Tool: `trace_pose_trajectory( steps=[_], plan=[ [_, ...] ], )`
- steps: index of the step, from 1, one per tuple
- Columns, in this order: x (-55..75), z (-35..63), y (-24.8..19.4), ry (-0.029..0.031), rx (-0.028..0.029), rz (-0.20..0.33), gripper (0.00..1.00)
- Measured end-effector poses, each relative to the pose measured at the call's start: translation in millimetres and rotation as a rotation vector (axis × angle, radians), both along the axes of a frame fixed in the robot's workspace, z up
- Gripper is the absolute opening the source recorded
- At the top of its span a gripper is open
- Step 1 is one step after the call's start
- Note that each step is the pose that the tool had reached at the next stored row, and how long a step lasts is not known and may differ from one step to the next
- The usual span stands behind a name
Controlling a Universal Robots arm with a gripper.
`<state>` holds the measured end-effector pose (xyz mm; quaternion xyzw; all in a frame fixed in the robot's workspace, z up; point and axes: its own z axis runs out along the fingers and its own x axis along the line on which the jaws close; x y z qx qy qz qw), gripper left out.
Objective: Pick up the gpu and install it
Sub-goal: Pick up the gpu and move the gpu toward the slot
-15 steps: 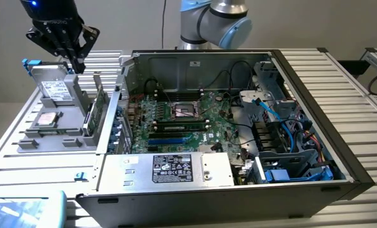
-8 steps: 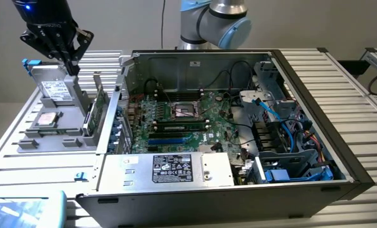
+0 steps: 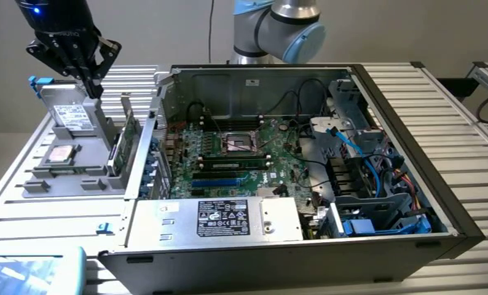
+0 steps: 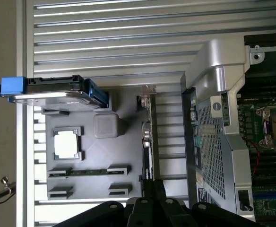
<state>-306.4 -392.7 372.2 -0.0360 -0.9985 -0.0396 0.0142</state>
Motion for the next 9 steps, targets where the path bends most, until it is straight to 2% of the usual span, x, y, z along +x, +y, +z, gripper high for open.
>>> trace_pose_trajectory(
  steps=[8,9],
  plan=[
    [0.0,0.0,0.0,0.0,0.0,0.0,0.13],
    [0.0,0.0,0.0,0.0,0.0,0.0,0.19]
  ],
)
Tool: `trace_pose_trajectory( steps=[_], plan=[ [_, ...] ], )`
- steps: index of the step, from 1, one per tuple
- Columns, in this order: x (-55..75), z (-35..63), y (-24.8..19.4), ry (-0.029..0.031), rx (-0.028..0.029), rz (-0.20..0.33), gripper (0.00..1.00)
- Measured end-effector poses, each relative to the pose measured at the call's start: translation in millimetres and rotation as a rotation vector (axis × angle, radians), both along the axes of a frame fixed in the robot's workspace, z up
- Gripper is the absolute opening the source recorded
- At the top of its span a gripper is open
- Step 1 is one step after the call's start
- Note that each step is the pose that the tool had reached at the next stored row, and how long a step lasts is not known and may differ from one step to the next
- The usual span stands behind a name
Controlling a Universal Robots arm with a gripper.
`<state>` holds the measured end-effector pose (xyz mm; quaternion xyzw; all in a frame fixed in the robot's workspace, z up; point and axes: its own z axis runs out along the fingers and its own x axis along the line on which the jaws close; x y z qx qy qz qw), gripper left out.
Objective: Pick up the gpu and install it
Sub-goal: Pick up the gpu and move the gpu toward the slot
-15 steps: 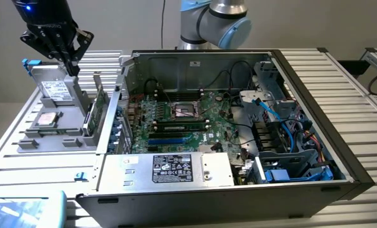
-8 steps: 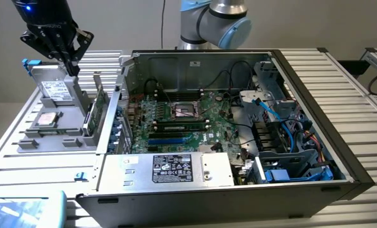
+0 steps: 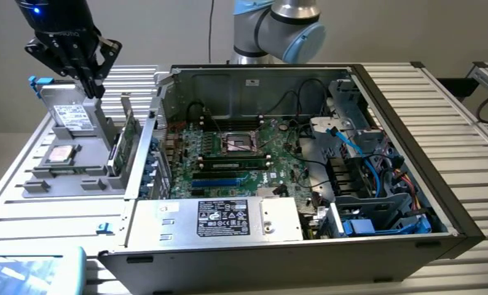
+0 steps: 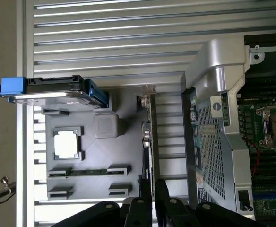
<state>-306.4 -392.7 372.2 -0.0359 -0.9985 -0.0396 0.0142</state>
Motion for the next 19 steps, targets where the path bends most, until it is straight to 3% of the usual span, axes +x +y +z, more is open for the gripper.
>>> trace_pose_trajectory(
  steps=[1,2,5,6,10,19],
  plan=[
    [0.0,0.0,0.0,0.0001,0.0,0.0,0.19],
    [0.0,0.0,0.0,0.0,0.0,0.0,0.31],
    [0.0,0.0,0.0,0.0,0.0,0.0,0.37],
    [0.0,0.0,0.0,0.0,0.0,0.0,0.44],
    [-0.1,-4.1,0.0,-0.003,0.0001,0.0,0.44],
    [-0.1,-20.4,0.0,-0.003,0.0,0.0,0.44]
  ],
)
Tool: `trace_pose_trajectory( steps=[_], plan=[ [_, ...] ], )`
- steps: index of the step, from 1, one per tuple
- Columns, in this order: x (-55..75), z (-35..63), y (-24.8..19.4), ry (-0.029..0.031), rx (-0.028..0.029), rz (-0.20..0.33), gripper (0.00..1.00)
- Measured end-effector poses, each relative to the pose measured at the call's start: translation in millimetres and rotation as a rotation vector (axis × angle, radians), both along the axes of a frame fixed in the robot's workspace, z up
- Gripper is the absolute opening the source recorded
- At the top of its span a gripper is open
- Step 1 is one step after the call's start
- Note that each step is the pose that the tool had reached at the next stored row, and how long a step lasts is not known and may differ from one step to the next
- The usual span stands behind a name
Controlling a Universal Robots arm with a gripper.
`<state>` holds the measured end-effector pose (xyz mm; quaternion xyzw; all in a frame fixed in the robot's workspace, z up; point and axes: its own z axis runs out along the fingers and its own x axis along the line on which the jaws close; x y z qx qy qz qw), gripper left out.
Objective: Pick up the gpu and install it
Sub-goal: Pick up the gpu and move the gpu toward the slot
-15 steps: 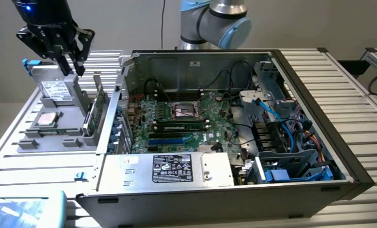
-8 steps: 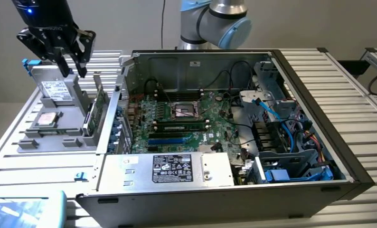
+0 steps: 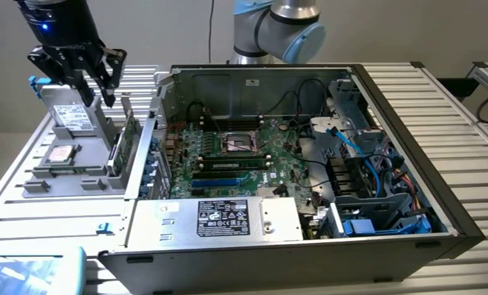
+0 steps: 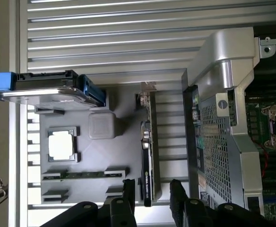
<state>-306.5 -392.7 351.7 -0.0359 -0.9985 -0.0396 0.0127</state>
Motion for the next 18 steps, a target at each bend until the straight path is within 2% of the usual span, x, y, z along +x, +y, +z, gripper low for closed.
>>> trace_pose_trajectory(
  steps=[6,12,18],
  plan=[
    [-0.3,-10.9,0.0,0.0,0.0,0.0,0.44],
    [-10.9,-21.8,0.1,-0.0003,0.0001,0.0,0.44],
    [-11.5,-32.8,0.0,-0.0002,0.0,0.0,0.44]
  ],
)
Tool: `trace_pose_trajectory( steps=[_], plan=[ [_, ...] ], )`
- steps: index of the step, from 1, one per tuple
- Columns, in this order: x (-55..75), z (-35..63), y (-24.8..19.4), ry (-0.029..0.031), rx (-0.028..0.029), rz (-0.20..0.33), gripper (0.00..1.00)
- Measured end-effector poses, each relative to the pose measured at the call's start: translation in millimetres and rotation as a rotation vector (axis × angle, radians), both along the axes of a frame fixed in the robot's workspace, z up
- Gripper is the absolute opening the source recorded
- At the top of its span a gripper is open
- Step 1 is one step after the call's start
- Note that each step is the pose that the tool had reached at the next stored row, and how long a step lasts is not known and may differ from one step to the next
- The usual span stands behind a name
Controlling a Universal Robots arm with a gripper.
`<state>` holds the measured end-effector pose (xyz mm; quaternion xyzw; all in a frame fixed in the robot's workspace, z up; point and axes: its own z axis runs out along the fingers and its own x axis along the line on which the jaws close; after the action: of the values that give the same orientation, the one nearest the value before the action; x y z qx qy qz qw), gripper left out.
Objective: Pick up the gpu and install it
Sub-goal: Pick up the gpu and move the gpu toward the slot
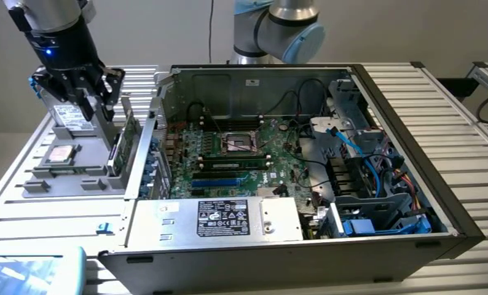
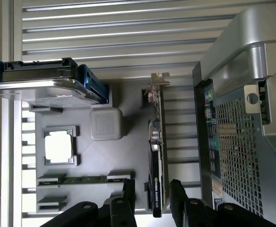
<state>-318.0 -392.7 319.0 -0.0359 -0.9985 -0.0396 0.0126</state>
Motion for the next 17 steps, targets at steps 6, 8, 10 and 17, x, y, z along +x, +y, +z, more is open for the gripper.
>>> trace_pose_trajectory(
  steps=[6,8,10,17],
  plan=[
    [2.5,-10.8,0.2,0.0,0.0001,0.0,0.44],
    [4.2,-14.4,0.4,0.0002,-0.0001,0.0,0.44],
    [7.3,-18.1,0.8,0.0002,0.0,0.0,0.44],
    [11.4,-30.9,1.3,0.0,0.0,0.0,0.44]
  ],
)
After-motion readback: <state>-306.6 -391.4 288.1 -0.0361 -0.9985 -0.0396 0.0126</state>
